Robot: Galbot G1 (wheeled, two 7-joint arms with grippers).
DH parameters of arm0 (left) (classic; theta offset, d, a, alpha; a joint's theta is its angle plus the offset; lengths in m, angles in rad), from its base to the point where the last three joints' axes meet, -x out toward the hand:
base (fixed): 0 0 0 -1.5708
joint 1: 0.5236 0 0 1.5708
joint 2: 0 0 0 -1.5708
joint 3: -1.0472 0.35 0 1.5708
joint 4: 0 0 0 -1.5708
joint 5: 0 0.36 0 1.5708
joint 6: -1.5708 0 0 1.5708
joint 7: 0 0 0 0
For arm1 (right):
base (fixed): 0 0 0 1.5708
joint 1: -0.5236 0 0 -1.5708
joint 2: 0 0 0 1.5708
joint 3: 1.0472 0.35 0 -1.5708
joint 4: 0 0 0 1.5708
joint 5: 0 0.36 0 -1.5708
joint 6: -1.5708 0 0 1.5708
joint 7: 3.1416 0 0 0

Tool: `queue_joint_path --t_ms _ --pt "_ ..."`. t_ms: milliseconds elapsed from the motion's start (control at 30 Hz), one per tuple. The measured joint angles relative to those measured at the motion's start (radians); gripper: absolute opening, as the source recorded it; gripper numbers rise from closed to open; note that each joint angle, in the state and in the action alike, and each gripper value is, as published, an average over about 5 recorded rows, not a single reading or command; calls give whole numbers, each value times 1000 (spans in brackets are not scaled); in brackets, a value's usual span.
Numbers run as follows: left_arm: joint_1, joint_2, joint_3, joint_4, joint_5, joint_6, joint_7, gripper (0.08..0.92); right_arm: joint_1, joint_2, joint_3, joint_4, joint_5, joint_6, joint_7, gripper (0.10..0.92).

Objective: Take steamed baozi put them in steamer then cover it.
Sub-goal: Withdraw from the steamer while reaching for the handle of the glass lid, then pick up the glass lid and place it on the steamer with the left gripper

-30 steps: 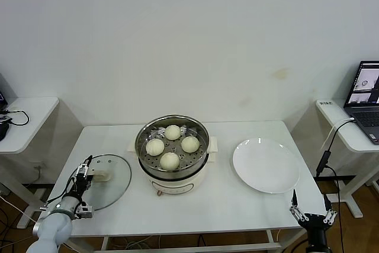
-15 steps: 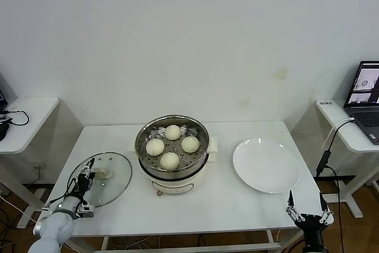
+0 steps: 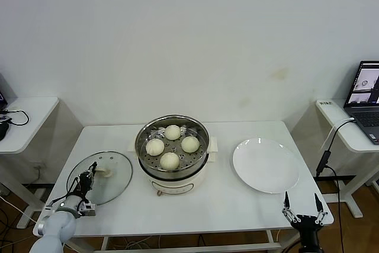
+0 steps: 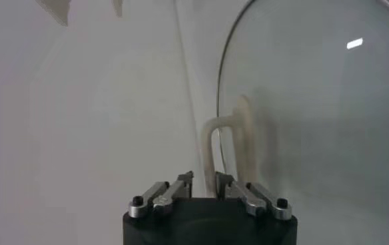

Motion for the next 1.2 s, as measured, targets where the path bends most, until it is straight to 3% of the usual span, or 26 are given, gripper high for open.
queue_joint_path --t_ms 333,700,900,1200 --pt "33 -22 -22 -19 -46 22 -59 144 -2 0 -11 2 -8 1 -1 823" --pt "142 -51 -76 -204 -99 76 -103 140 -1 -12 -33 1 -17 5 -2 823" --pt "216 -44 -119 -337 -119 117 -80 140 2 -23 -47 0 -18 6 -1 823" --pt "287 -20 -198 -534 -127 214 21 140 16 -48 -73 -15 -23 -6 1 822"
